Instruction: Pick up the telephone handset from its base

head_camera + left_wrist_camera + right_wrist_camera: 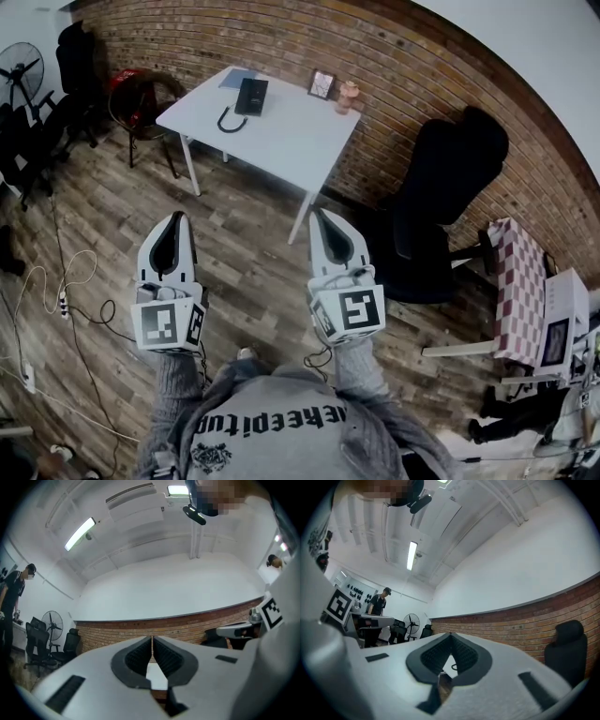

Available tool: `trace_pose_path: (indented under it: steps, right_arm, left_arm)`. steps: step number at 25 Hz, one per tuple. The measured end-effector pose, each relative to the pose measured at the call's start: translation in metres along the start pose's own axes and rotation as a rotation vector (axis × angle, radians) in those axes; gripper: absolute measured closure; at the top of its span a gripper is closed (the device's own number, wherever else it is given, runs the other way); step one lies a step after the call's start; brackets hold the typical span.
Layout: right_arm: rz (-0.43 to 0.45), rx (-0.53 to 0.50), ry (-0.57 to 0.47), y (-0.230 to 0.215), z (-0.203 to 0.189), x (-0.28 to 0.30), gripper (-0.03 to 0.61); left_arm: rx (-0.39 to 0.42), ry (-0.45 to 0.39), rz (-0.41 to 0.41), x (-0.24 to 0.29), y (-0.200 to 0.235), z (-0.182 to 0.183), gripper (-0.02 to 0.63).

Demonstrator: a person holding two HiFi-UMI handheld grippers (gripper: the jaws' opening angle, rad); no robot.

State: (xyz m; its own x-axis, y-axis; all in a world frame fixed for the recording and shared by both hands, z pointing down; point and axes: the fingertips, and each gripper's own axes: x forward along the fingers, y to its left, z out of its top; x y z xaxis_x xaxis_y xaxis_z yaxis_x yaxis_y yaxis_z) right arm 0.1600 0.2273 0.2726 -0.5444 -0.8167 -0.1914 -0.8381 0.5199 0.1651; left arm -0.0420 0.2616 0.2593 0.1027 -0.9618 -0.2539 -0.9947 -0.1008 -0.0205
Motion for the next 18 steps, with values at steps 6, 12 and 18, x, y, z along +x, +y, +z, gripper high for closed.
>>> trace_pose_path:
  steps: [6, 12, 18]
  right_arm:
    - [-0.023, 0.008, 0.016, 0.003, -0.009, 0.014, 0.574]
    - [-0.026, 0.008, 0.043, 0.003, -0.022, 0.03, 0.574]
    - [-0.009, 0.008, 0.03, -0.008, -0.03, 0.067, 0.574]
  left_arm:
    - [-0.006, 0.01, -0.024, 0.015, 0.013, -0.009, 0.601]
    - [-0.018, 0.016, -0.033, 0.028, 0.023, -0.02, 0.601]
    - [-0.008, 0.019, -0.015, 0.056, 0.037, -0.03, 0.601]
